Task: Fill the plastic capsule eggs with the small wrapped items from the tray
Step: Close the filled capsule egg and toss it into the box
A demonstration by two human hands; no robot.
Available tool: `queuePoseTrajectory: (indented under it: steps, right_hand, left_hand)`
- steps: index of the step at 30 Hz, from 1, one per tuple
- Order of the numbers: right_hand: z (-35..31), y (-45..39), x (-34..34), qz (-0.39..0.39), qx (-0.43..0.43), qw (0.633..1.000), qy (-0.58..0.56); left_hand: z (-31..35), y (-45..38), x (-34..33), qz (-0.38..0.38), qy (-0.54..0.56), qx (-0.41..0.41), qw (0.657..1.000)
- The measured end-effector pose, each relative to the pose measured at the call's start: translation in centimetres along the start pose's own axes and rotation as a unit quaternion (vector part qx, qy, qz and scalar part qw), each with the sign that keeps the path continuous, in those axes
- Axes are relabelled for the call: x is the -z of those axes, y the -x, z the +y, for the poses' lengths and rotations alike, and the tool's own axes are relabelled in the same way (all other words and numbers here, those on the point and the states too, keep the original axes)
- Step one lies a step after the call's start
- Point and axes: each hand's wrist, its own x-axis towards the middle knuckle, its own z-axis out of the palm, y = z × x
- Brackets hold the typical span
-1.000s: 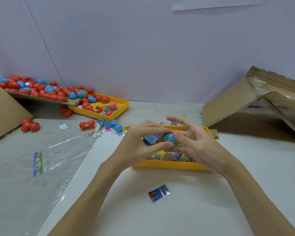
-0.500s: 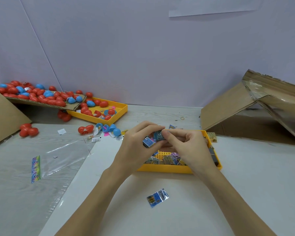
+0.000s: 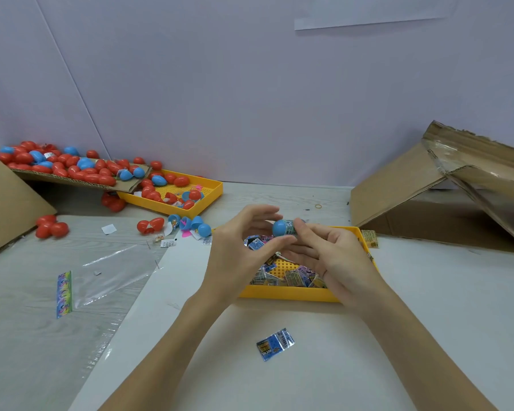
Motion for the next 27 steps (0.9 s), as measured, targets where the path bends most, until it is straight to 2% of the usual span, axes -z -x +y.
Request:
queuePoseTrajectory:
  steps: [6,11,16,27]
  right_hand:
    - [-0.1,0.0,-0.4,-0.029,-0.049,0.989,-0.135]
    - [-0.1,0.0,-0.7,-0.03,-0.095,0.976,-0.193]
    - [-0.3,0.3,-1.5,-0.04,-0.152,0.943,-0.293]
    - [-0.2,0.6,-2.3,0.003,-0.144,0.951,-0.275]
  left_hand:
    - [0.0,0.2,-0.8,0.035,0.081,0.045,0.995]
    - [0.3,0.3,-1.2,0.011,0.061,-0.007,0.998]
    - [0.2,0.3,-1.3,0.02,0.075,-0.018,0.997]
    - [0.1,0.5,-1.8,0.027,0.116,0.002,0.993]
